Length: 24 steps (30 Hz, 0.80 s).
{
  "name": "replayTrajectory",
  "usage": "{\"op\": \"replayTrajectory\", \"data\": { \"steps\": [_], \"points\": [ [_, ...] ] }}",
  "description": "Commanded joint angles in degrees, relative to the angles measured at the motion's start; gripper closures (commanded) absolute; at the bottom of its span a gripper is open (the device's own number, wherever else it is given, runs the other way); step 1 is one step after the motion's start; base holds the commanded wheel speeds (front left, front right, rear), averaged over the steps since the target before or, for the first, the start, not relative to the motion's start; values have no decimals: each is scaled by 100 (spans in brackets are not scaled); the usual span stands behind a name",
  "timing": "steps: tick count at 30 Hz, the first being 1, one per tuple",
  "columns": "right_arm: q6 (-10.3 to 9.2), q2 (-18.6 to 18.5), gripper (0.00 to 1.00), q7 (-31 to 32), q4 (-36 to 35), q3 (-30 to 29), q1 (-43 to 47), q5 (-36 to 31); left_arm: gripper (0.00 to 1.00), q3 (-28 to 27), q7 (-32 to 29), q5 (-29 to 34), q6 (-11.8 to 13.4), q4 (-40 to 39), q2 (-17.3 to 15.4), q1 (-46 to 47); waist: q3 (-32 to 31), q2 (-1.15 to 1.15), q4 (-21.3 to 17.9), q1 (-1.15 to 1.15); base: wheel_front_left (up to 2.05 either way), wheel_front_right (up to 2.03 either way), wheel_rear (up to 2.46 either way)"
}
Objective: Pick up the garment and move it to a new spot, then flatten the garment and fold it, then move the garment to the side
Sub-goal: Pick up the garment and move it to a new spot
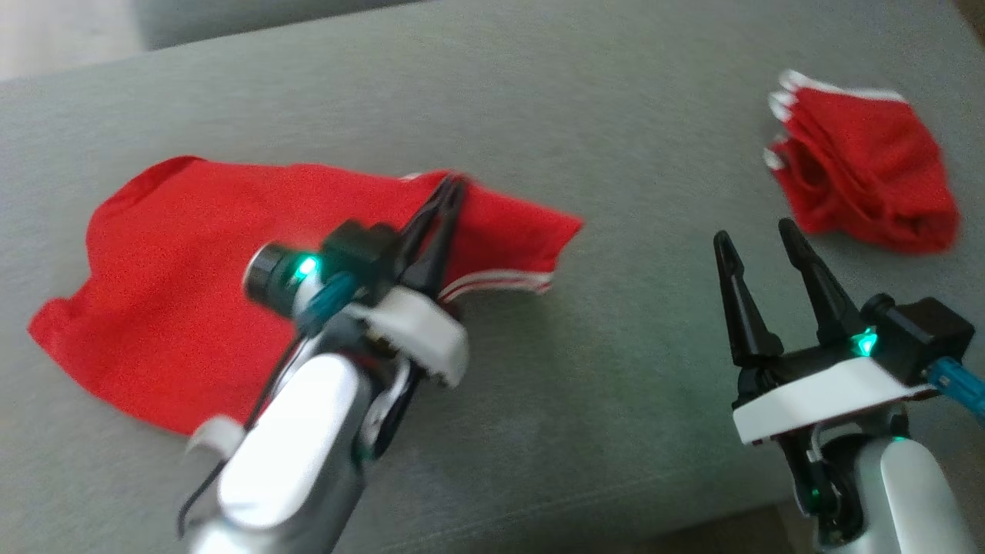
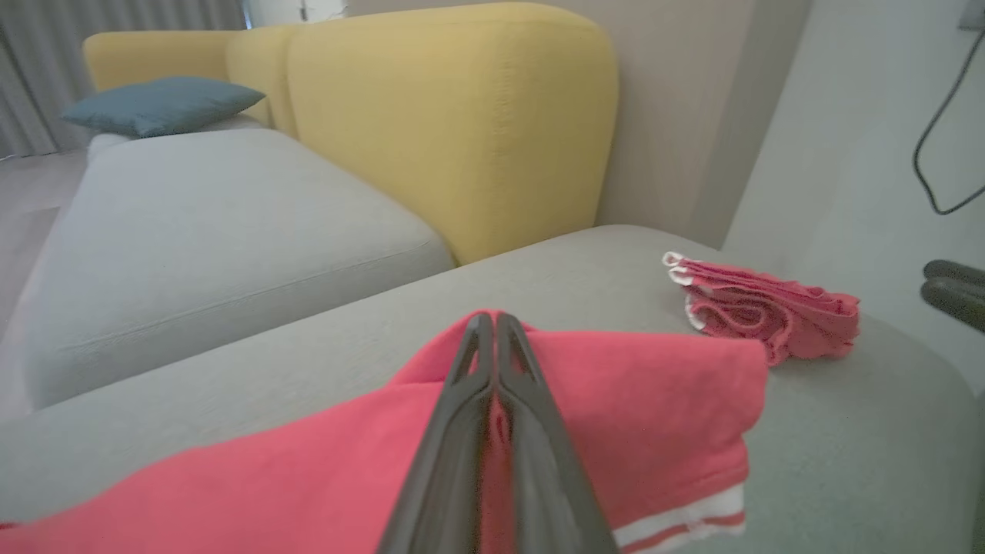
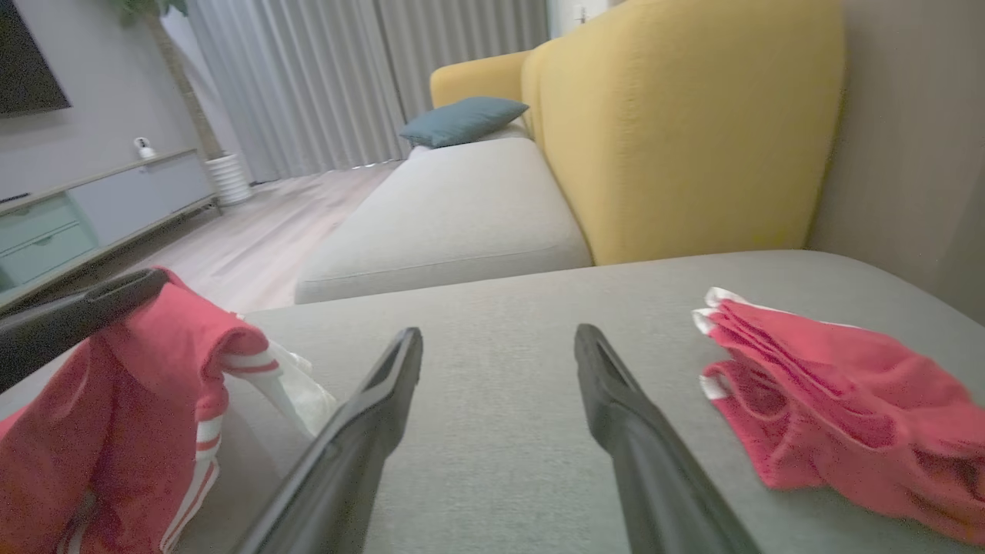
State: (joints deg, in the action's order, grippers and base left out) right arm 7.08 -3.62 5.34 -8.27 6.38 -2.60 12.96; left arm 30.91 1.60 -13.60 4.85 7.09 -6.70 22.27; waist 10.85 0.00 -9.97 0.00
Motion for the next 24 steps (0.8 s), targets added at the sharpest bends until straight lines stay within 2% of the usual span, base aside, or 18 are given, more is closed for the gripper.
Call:
{"op": "replayTrajectory", "data": {
  "steps": [1, 9, 16, 17, 18, 24],
  "points": [
    [41, 38, 0, -116, -131, 126, -250, 64, 100, -40, 41, 75, -80, -85, 77, 528, 391, 0, -576, 0, 0, 0, 0],
    [41, 61, 0, -342, 42, 152, -356, 176, 100, 270, 28, 137, -188, 536, 234, 1030, 793, 0, -984, 0, 0, 0, 0],
    [41, 70, 0, -519, 236, 165, -486, 232, 100, 473, 140, 164, -335, 1256, 255, 1173, 1030, 0, -966, 0, 0, 0, 0],
    [41, 71, 0, -531, 272, 171, -497, 232, 20, 489, 228, 170, -336, 1316, 258, 1173, 1016, 0, -935, 0, 0, 0, 0],
    [41, 71, 0, -541, 308, 168, -504, 230, 0, 521, 325, 181, -345, 1355, 263, 1163, 984, 0, -893, 0, 0, 0, 0],
    [41, 72, 0, -504, 434, 140, -483, 143, 0, 639, 957, 182, -320, 1168, 267, 884, 591, 0, -529, 0, 0, 0, 0]
  ]
}}
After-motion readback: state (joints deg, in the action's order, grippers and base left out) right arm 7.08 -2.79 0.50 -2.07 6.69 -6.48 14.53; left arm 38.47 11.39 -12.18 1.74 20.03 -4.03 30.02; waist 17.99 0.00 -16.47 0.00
